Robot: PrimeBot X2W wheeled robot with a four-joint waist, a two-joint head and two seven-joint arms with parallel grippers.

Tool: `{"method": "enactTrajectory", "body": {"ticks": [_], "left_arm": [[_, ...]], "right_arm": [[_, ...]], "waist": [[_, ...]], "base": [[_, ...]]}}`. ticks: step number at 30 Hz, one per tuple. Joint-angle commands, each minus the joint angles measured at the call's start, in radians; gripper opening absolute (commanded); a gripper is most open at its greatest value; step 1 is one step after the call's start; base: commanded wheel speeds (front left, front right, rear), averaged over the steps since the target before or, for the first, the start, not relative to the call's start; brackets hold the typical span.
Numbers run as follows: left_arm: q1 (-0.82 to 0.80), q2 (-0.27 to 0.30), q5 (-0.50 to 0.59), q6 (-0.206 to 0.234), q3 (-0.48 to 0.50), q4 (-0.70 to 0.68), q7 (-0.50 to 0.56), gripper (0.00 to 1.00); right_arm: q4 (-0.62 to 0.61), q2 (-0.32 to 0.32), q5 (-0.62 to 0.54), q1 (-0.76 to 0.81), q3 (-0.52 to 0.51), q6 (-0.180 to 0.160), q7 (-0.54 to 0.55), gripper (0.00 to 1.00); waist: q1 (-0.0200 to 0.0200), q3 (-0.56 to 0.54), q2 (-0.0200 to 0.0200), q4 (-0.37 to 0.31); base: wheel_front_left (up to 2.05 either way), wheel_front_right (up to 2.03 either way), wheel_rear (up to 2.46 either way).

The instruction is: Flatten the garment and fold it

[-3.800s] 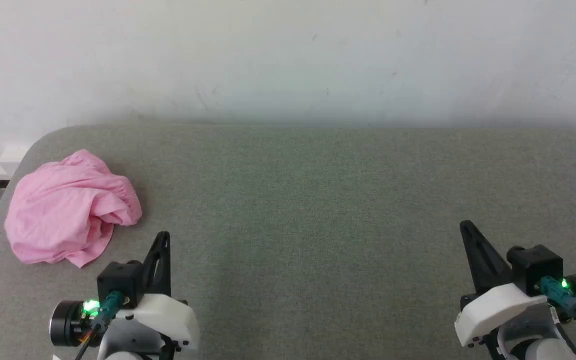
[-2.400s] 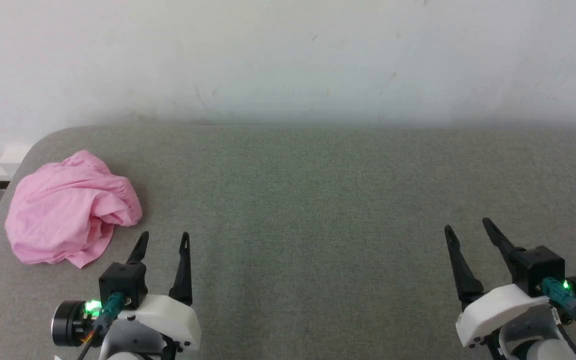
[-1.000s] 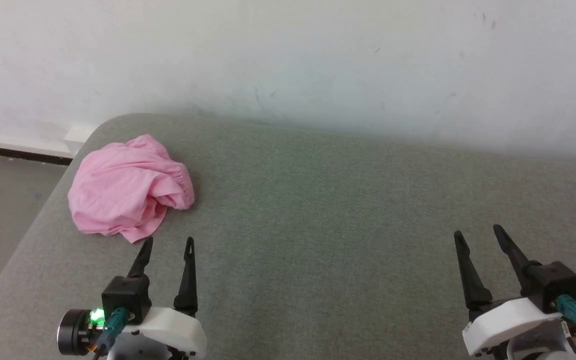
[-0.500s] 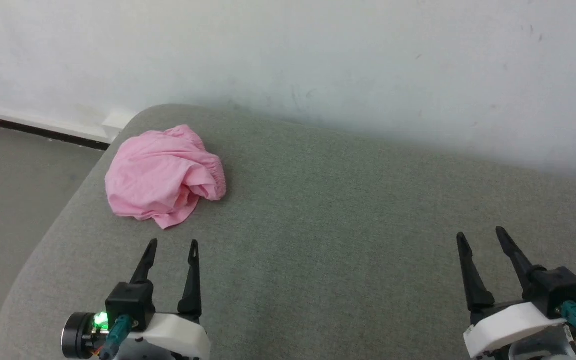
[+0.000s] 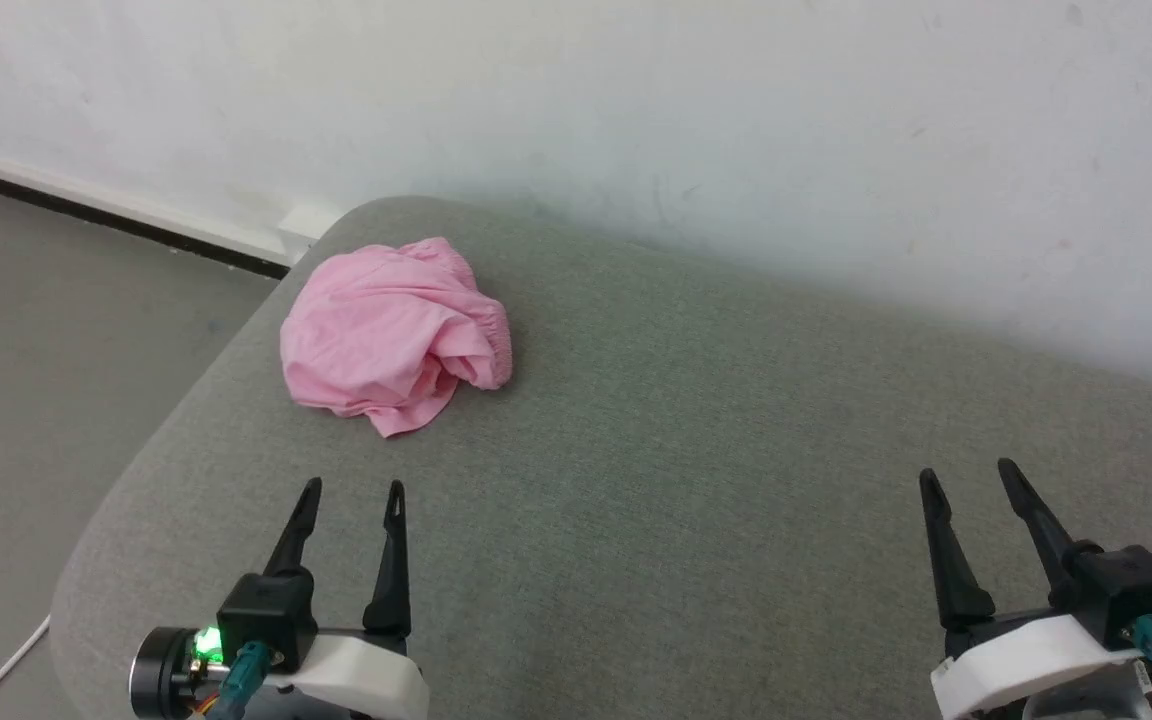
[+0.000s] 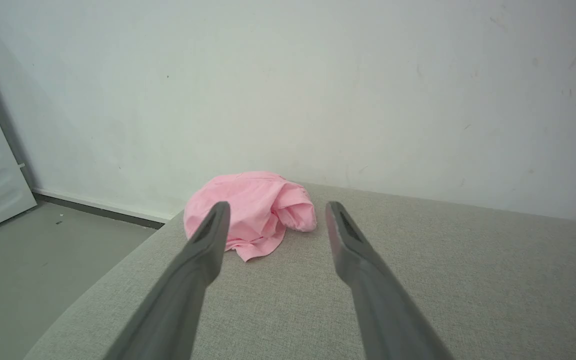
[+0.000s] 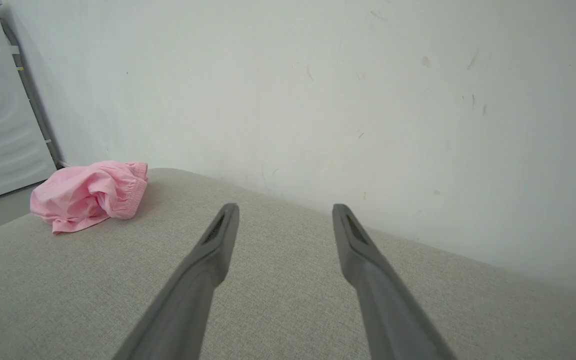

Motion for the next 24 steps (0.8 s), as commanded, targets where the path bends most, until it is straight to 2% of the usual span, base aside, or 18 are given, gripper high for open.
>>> {"method": "enactTrajectory", "body": {"ticks": [1,24], "left_arm": [[0.013,-0.001,-0.001,0.007,-0.005,-0.005,-0.01,1.0],[0.028,-0.002,-0.006,0.023,-0.029,-0.012,-0.059,1.0]], "right_arm": [[-0.003,0.003,0.01,0.01,-0.004,-0.001,-0.01,1.0],[0.001,0.004,0.039,0.027,-0.008,-0.002,-0.058,1.0]], "waist": [[-0.0001,0.001,-0.0001,0.014],[-0.0001,-0.013,-0.0001,0.146]], "base": [[0.0,0.0,0.0],[0.0,0.0,0.0]]}}
